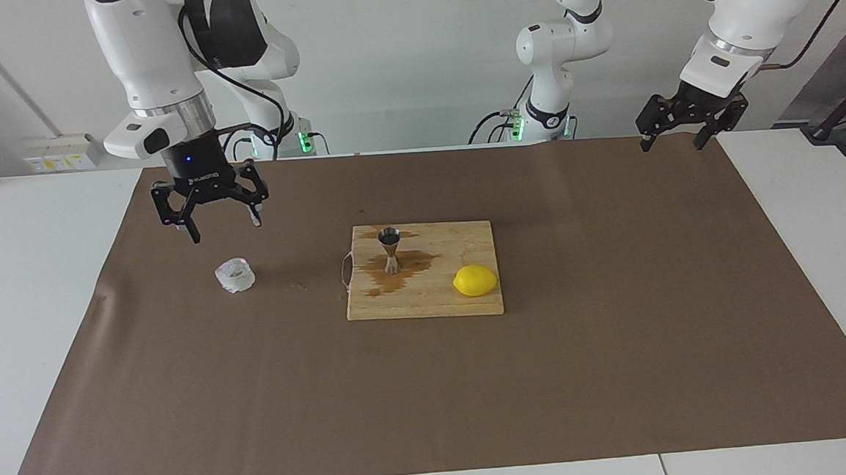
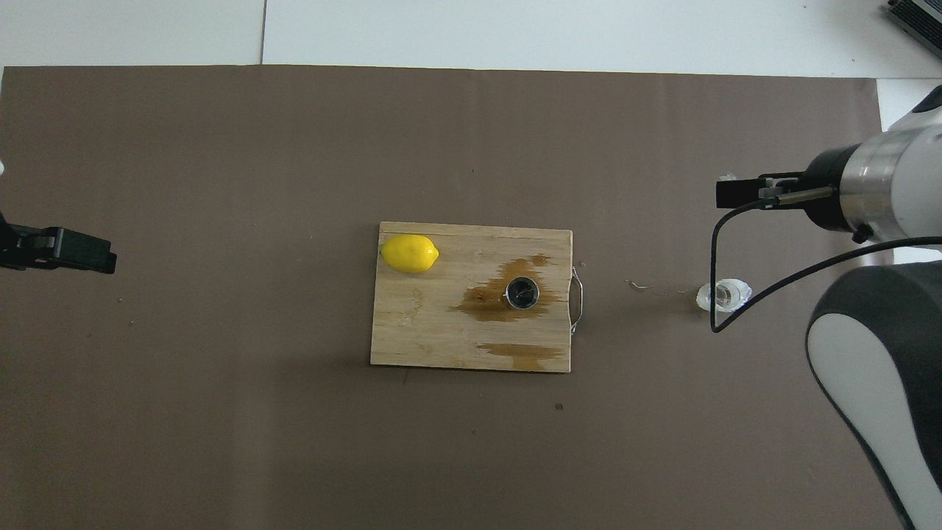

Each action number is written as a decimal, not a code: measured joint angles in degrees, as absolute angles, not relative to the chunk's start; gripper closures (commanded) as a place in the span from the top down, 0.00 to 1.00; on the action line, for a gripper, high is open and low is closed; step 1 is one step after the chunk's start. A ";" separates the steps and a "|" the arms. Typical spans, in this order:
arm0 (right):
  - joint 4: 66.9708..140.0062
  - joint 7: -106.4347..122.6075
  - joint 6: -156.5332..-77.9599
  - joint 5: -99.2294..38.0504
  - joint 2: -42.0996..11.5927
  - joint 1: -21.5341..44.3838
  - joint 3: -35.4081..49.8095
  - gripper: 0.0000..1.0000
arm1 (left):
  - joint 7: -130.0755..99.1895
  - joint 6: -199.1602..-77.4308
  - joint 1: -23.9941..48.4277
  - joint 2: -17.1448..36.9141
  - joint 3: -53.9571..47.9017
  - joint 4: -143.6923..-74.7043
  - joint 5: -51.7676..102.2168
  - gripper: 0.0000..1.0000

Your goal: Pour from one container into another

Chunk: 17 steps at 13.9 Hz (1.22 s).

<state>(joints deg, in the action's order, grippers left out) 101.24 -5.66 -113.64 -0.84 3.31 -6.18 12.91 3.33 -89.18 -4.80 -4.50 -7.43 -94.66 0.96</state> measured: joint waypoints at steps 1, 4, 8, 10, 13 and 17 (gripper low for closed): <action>100.31 -7.35 -111.34 -0.75 3.29 -6.20 12.89 1.00 | 3.33 -89.18 -4.80 -4.50 -7.43 -94.66 0.96 1.00; 97.41 -10.02 -105.39 0.12 3.30 -6.34 12.85 1.00 | 3.33 -89.18 -4.80 -4.50 -7.43 -94.66 0.96 1.00; 96.82 -12.02 -101.72 0.42 3.29 -6.31 12.52 1.00 | 3.33 -89.18 -4.80 -4.50 -7.43 -94.66 0.96 1.00; 96.71 -12.19 -99.51 1.03 3.29 -4.82 11.04 1.00 | 3.33 -89.18 -4.80 -4.50 -7.43 -94.66 0.96 1.00; 96.71 -12.21 -98.19 1.46 3.29 -2.85 8.18 1.00 | 3.33 -89.18 -4.80 -4.50 -7.43 -94.66 0.96 1.00; 97.03 -13.76 -96.39 1.47 3.35 2.96 1.74 1.00 | 3.33 -89.18 -4.80 -4.50 -7.43 -94.66 0.96 1.00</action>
